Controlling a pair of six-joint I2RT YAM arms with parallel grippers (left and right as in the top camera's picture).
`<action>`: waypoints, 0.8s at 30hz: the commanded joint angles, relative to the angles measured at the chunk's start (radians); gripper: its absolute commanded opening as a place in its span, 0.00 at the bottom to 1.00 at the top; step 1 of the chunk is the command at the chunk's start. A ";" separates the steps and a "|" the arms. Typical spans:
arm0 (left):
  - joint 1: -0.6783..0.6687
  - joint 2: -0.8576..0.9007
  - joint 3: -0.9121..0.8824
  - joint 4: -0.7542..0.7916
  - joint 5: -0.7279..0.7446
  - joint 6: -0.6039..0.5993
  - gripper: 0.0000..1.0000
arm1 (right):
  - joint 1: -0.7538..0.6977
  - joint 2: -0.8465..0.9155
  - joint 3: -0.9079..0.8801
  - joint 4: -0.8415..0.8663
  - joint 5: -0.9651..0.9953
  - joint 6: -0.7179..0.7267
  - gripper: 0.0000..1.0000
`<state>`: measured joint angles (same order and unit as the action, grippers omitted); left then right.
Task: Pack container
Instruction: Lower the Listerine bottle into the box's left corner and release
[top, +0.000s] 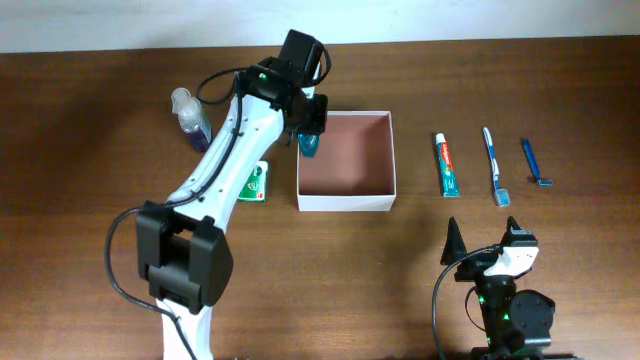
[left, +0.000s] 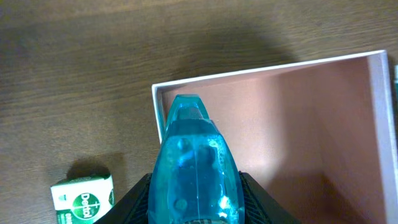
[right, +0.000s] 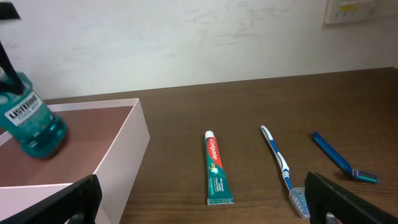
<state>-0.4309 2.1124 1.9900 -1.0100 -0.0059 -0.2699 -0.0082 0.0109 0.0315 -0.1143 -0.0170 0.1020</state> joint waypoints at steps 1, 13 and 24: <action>0.001 0.013 0.026 0.006 -0.017 -0.034 0.01 | -0.008 -0.008 -0.008 0.000 -0.005 -0.001 0.99; 0.002 0.018 0.026 0.009 -0.018 -0.089 0.01 | -0.008 -0.008 -0.008 0.000 -0.005 -0.001 0.98; 0.002 0.018 0.026 0.003 -0.022 -0.118 0.11 | -0.008 -0.008 -0.008 0.000 -0.005 -0.001 0.98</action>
<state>-0.4309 2.1376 1.9900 -1.0100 -0.0128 -0.3721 -0.0078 0.0109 0.0315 -0.1143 -0.0170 0.1017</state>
